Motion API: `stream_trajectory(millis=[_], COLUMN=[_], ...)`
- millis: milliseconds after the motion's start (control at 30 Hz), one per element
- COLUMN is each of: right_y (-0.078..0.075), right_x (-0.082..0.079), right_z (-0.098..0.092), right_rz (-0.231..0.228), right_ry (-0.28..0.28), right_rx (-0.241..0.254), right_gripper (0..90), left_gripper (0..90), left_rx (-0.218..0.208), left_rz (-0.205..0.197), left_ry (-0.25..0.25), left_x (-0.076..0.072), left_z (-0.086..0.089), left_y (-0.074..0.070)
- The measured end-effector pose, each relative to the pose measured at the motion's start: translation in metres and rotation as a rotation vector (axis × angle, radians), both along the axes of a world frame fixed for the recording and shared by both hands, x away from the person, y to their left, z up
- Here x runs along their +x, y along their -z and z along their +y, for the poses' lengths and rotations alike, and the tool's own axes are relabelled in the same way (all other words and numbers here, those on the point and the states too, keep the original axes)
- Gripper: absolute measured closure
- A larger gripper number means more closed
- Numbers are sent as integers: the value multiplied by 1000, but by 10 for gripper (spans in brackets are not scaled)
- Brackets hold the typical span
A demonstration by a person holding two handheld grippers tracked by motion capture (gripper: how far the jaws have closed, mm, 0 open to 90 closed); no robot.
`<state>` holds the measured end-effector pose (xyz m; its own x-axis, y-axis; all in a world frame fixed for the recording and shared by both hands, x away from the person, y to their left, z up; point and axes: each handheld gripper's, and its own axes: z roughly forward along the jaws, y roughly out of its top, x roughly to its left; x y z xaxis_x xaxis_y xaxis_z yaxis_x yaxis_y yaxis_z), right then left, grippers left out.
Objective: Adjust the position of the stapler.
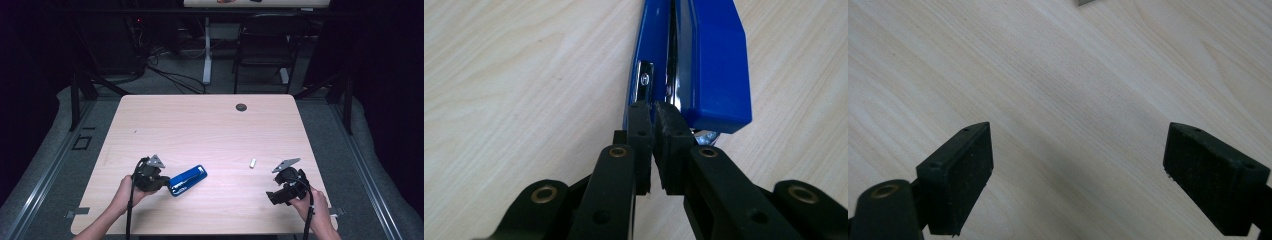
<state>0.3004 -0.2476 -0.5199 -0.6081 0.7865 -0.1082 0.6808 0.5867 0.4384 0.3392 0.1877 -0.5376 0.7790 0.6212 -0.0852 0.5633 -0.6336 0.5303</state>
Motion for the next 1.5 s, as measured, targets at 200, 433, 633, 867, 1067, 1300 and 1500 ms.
stream_trajectory(millis=[200, 433, 633, 867, 1067, 1300, 1500], right_y=[1, 1, 1, 1, 2, 2, 2], right_x=[0, 0, 0, 0, 0, 0, 1], right_z=[0, 0, 0, 0, 0, 1, 1], right_rz=[0, 7, 11, 12, 13, 14, 14], right_ry=[3, 1, 0, 0, 1, 4, 1], right_rx=[4, 6, 6, 5, 2, 12, -5], right_gripper=[121, 121, 121, 121, 121, 121, 121], left_gripper=[864, 864, 864, 864, 863, 864, 864], left_rx=[5, -27, -33, -32, -53, -53, -64], left_rz=[8, 32, 26, 27, 42, 46, 53], left_ry=[32, 50, 74, 96, 110, 123, 130], left_x=[-3, -7, -12, -17, -18, -21, -24], left_z=[-9, -12, -20, -27, -29, -33, -36], left_y=[2, 2, 0, -1, -2, -2, -2])
